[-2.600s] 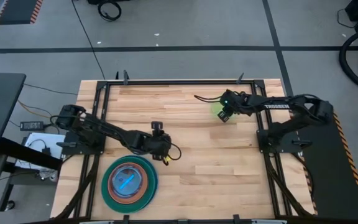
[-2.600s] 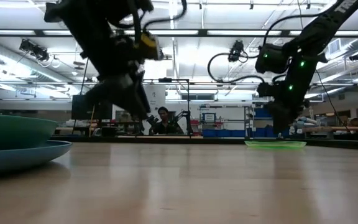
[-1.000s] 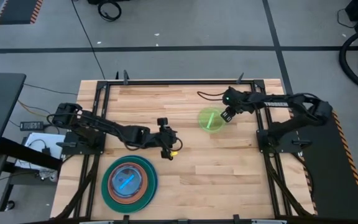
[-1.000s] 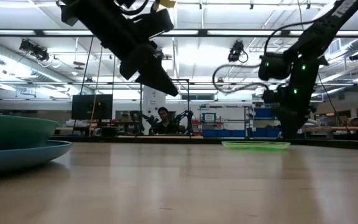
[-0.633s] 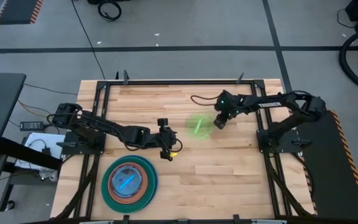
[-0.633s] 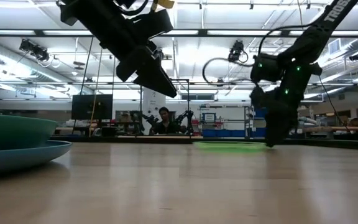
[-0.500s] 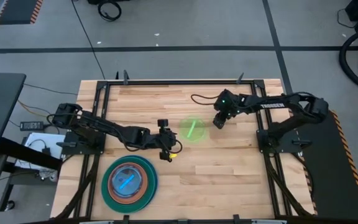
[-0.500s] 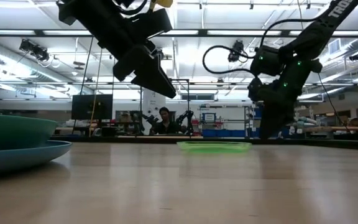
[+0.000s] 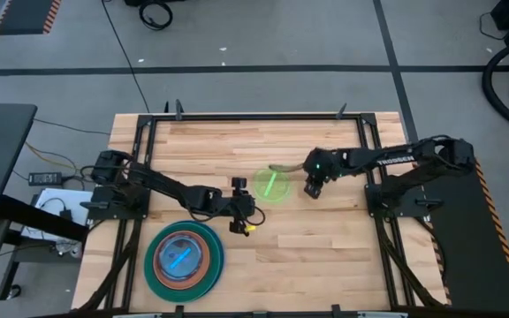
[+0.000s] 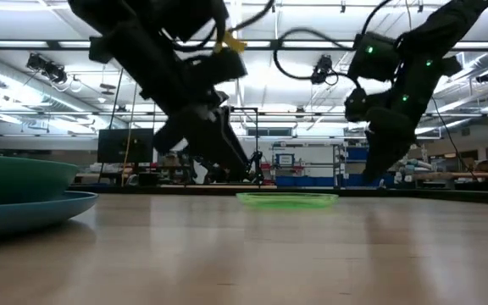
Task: Stack plastic plates
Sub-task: Stack the light green plate on top of the blue plate
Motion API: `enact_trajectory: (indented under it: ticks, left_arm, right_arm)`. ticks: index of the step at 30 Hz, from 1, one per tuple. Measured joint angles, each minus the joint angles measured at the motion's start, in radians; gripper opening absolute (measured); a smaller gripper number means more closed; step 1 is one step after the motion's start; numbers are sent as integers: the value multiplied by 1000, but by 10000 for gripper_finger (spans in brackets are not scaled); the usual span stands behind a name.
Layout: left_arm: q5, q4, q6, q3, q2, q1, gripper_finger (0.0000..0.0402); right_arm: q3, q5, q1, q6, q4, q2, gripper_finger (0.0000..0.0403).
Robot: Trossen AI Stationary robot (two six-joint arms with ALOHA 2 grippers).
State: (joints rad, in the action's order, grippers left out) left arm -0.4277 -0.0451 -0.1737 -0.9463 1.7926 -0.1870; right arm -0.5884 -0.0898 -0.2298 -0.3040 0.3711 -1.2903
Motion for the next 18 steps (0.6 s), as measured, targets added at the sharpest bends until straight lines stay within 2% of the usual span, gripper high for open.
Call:
enact_trajectory:
  ticks: [4,10,18]
  left_arm:
    - [-3,22,-48,-50,51,21,150]
    - [-3,73,-215,-130,121,44,150]
    - [24,112,-341,-157,161,87,150]
  right_arm:
    - [0,-76,96,-45,-5,17,153]
    - [0,-104,216,-132,-18,26,153]
    - [-1,-222,365,-218,7,30,153]
